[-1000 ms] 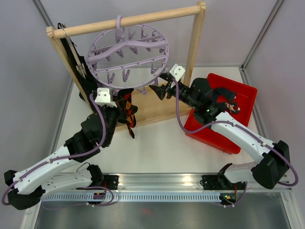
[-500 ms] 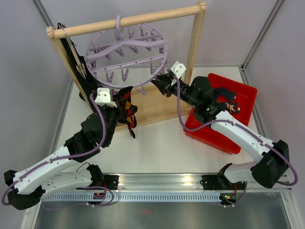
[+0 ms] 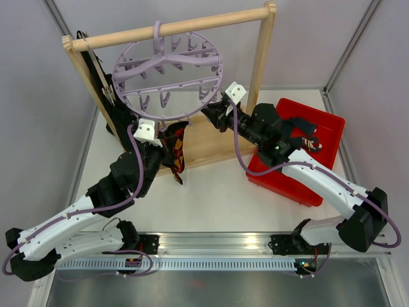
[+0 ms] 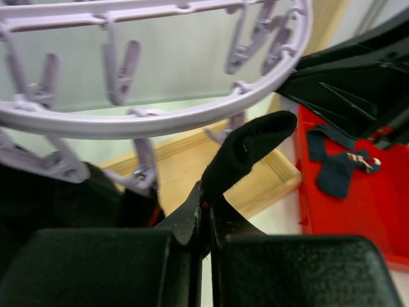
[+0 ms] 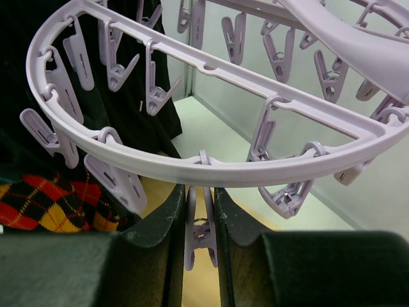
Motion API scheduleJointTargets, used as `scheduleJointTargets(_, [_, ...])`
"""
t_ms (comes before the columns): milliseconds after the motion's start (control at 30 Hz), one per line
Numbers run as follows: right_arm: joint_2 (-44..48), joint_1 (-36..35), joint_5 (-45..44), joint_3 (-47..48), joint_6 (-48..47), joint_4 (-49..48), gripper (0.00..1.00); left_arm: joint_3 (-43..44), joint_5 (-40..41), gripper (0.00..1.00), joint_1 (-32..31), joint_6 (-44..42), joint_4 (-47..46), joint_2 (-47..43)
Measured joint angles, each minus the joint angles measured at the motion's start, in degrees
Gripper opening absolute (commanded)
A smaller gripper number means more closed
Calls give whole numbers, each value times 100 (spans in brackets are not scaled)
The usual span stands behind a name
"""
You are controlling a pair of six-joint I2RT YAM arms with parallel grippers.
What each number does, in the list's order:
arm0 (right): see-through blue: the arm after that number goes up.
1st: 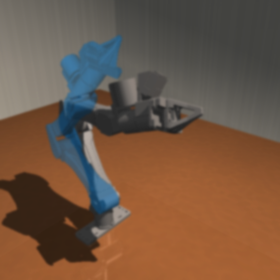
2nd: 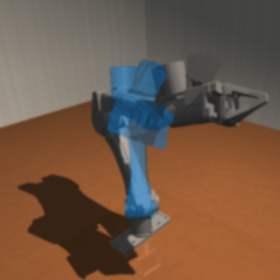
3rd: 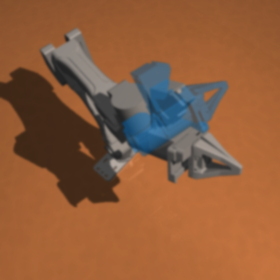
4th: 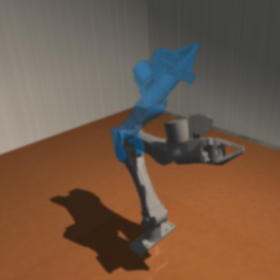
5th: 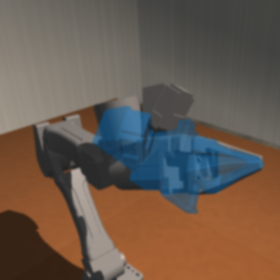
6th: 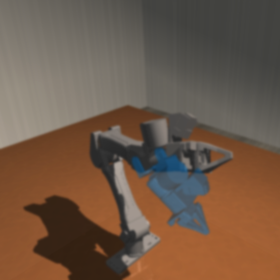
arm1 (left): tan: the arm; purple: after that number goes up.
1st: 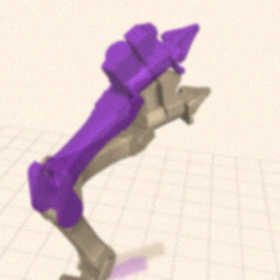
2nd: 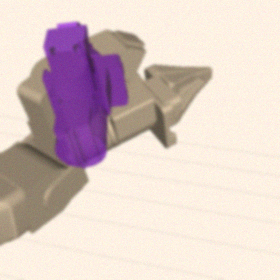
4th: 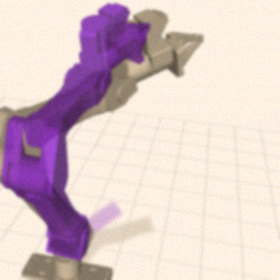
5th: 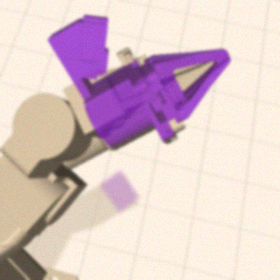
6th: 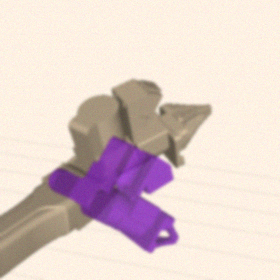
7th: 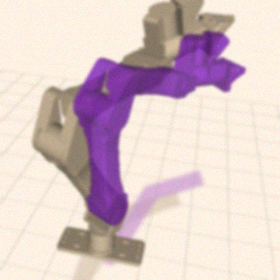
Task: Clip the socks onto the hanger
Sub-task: Open the clamp at the hanger, then clamp the sock onto the hanger.
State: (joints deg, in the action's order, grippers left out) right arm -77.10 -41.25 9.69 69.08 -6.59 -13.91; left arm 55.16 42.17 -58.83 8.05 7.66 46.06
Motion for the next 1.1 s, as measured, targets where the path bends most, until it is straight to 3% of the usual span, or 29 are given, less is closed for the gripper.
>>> scheduleJointTargets(400, [17, -442, -673, 254, 192, 468, 0, 83, -1080, 2, 26, 186, 334, 328])
scheduleJointTargets(1100, [166, -586, -1080, 264, 284, 599, 0, 83, -1226, 2, 262, 894, 291, 1416])
